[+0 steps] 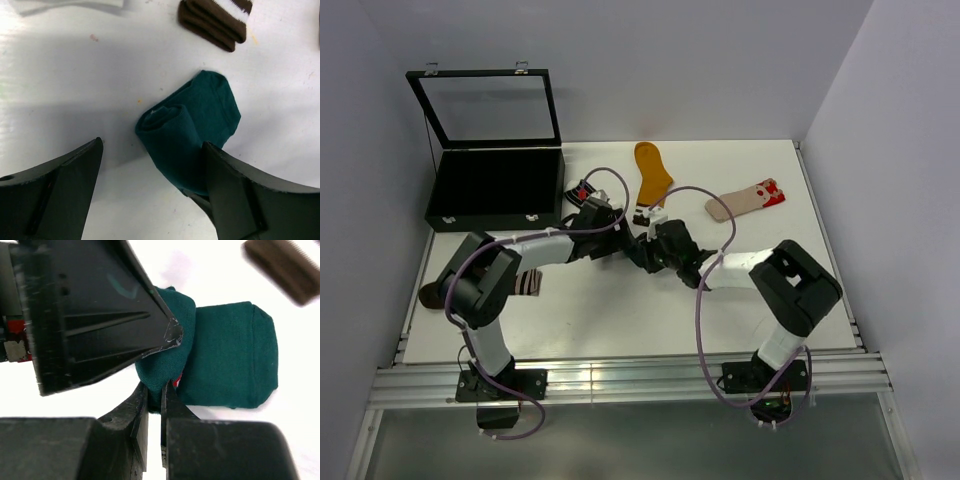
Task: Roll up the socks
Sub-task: Roll the sock at the center of the board.
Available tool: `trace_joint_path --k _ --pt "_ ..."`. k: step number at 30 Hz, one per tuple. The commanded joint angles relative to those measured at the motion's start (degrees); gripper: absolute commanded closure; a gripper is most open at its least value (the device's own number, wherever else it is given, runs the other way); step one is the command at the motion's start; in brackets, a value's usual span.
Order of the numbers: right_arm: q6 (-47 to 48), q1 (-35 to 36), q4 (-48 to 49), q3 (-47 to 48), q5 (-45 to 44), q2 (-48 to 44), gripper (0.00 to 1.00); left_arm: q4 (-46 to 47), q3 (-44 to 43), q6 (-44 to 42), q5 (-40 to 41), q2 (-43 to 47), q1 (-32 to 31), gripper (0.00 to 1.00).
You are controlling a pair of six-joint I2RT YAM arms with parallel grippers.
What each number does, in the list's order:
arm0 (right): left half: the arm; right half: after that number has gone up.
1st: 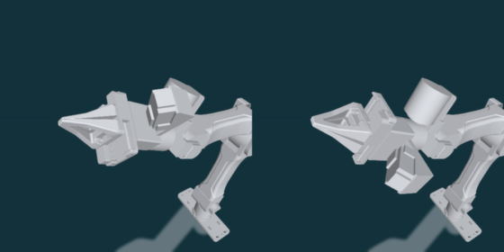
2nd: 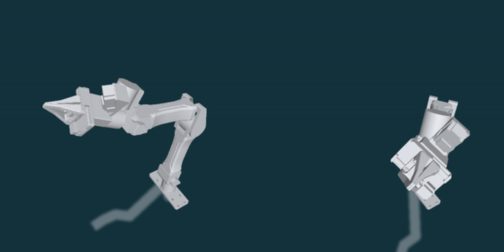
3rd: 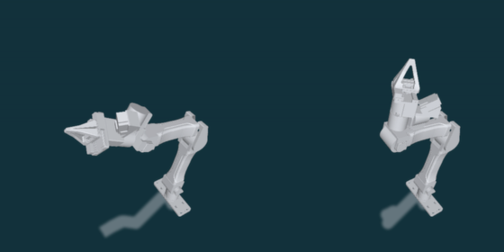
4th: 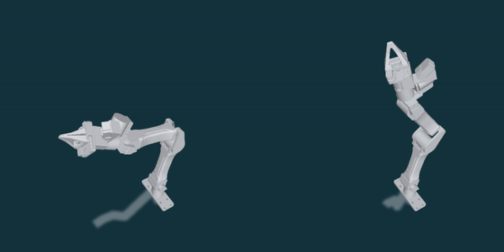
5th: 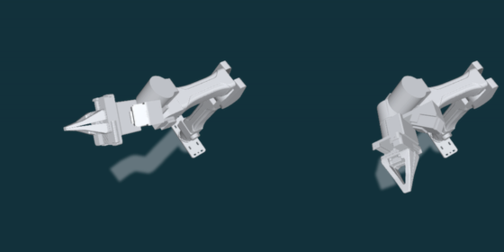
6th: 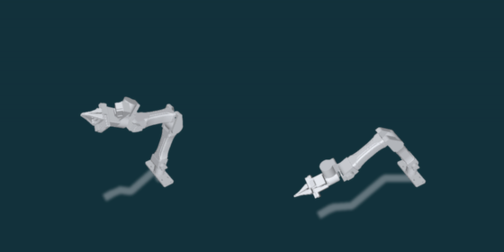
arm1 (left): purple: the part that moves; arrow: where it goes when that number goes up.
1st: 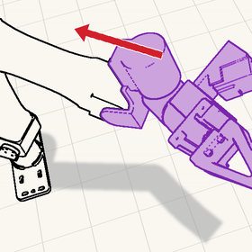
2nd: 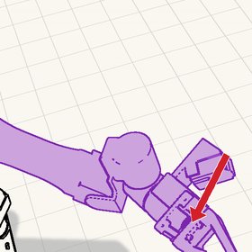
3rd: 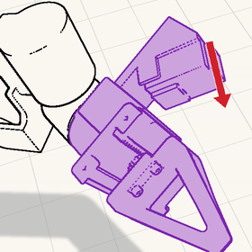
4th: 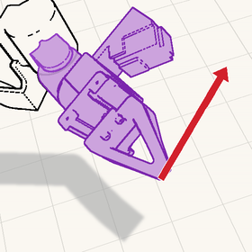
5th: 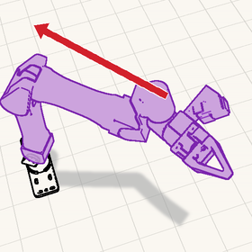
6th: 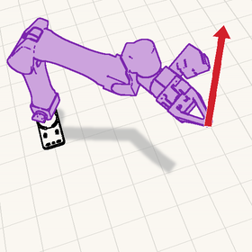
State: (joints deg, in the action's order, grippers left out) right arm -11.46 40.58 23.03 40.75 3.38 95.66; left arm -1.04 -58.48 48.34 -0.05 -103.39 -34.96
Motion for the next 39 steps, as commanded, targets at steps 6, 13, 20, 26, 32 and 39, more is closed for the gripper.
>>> trace_joint_path --k 6,13,20,26,32,39 --pt "-12.3 -8.7 2.4 -0.1 28.2 2.3 1.00 4.5 7.3 3.1 3.1 7.9 0.5 0.14" --pt "-17.2 -12.0 4.7 1.7 34.9 8.7 1.00 6.0 9.5 5.8 2.4 8.4 0.5 0.14" --pt "-19.0 -12.9 3.3 2.5 35.5 12.8 1.00 7.5 11.4 9.8 2.8 8.7 0.6 0.17" --pt "-21.9 -13.4 3.3 2.6 35.6 15.1 1.00 7.8 11.3 11.6 2.3 6.8 0.6 0.19" --pt "-24.2 -14.2 4.1 2.1 35.4 15.9 1.00 7.4 10.9 12.4 2.0 4.5 0.6 0.30" --pt "-26.1 -14.2 3.1 2.6 35.3 17.0 1.00 7.5 10.3 12.6 1.9 2.9 0.6 0.39"
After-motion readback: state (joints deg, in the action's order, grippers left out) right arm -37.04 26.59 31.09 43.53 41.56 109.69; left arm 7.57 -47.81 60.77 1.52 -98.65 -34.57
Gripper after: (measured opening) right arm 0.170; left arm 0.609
